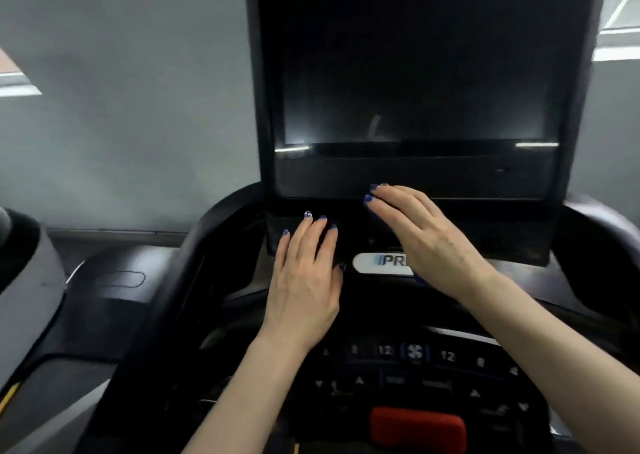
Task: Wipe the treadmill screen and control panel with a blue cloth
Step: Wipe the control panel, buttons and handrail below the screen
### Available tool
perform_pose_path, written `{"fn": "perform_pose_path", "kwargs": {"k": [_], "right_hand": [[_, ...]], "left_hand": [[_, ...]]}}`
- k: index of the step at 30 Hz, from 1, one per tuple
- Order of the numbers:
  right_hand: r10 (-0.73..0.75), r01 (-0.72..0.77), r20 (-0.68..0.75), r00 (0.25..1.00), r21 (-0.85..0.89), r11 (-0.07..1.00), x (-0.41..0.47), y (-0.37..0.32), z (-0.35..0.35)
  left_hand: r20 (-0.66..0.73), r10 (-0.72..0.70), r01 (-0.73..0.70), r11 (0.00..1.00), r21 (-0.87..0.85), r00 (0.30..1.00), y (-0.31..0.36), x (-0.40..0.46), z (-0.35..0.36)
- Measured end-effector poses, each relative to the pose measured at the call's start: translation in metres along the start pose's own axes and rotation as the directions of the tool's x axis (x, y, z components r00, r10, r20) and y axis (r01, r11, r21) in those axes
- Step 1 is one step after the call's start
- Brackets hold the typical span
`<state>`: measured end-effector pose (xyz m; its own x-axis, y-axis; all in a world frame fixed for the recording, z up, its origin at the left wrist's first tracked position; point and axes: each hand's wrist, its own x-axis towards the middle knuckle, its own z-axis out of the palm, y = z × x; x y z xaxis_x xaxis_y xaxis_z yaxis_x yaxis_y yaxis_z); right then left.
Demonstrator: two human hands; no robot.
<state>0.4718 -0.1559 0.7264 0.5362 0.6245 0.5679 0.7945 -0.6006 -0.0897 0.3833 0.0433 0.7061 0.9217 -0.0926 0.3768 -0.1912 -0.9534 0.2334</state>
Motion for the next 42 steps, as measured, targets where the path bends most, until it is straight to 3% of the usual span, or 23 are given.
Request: {"fn": "perform_pose_path", "kwargs": {"k": [11, 19, 22, 28, 35, 42], "right_hand": [[-0.133, 0.129, 0.102, 0.986, 0.042, 0.991, 0.142, -0.105, 0.149], [0.004, 0.034, 0.300, 0.954, -0.121, 0.992, 0.209, -0.110, 0.239], [0.111, -0.029, 0.362, 0.926, -0.224, 0.974, 0.223, -0.108, 0.259], [0.240, -0.192, 0.356, 0.903, -0.165, 0.967, 0.228, -0.098, 0.294], [0.246, -0.258, 0.382, 0.891, -0.020, 0.966, 0.236, -0.089, 0.317], [0.060, -0.107, 0.472, 0.879, 0.074, 0.992, 0.238, -0.136, 0.326]], "left_hand": [[0.111, -0.192, 0.177, 0.975, 0.131, 0.975, -0.201, -0.042, 0.006], [0.159, -0.229, 0.200, 0.963, 0.179, 0.960, -0.271, -0.055, 0.025], [0.168, -0.222, 0.191, 0.964, 0.185, 0.960, -0.288, -0.058, 0.032], [0.178, -0.262, 0.234, 0.959, 0.162, 0.949, -0.295, -0.066, 0.040], [0.190, -0.256, 0.230, 0.962, 0.151, 0.948, -0.296, -0.067, 0.039], [0.195, -0.238, 0.217, 0.969, 0.122, 0.952, -0.298, -0.090, 0.025]]}}
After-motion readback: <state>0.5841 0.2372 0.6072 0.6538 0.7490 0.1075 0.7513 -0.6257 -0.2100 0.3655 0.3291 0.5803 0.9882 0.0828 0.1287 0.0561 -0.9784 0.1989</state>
